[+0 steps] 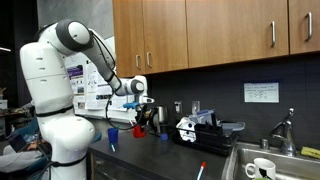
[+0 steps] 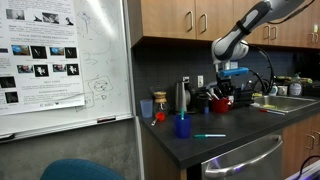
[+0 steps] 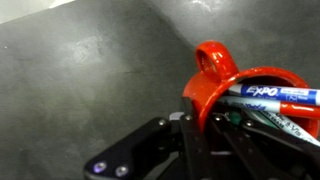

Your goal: Move the cup to the right

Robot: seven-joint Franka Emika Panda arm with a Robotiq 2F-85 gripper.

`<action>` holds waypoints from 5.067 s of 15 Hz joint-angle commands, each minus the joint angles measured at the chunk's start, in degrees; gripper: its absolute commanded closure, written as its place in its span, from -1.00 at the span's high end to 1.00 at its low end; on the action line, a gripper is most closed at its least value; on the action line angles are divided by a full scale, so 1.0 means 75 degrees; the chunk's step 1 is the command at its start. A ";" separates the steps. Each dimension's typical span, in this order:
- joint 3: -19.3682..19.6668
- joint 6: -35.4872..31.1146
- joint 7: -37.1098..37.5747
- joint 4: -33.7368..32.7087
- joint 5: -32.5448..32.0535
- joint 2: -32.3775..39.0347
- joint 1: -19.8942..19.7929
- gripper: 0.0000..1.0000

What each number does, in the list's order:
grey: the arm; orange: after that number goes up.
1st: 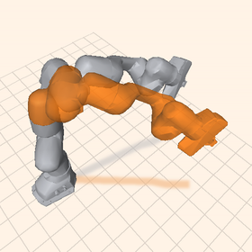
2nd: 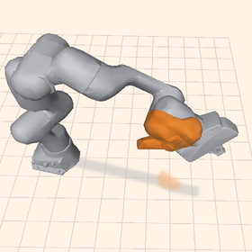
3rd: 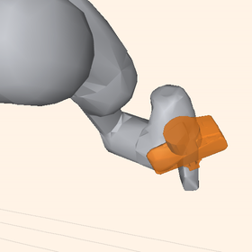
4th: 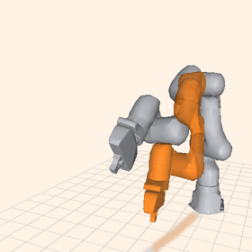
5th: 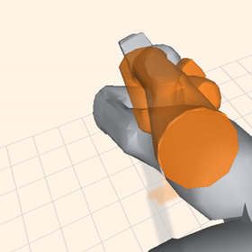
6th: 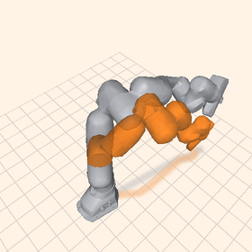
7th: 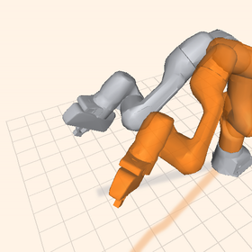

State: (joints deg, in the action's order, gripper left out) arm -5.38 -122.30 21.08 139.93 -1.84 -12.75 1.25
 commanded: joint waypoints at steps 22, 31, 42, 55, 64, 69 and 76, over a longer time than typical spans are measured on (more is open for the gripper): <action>0.1264 0.0034 -0.0051 -0.0549 0.0000 0.0239 -0.1170 -0.96; 0.2014 0.0043 0.0061 -0.1146 0.0075 0.1269 -0.1762 -0.96; 0.2546 -0.0005 0.0198 -0.1936 0.0350 0.2676 -0.1905 -0.96; 0.3033 0.0196 0.0178 -0.1869 0.0507 0.2829 -0.2217 -0.24; 0.2926 0.0266 -0.0092 -0.1844 0.0324 0.2056 -0.2084 0.96; 0.2730 0.0529 -0.1155 -0.1786 0.0019 0.1122 -0.2023 1.00; 0.2408 0.0740 -0.3180 -0.0978 -0.0770 -0.0405 -0.1856 1.00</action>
State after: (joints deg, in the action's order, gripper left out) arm 13.27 -116.94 3.44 128.22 -6.21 -9.74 -13.39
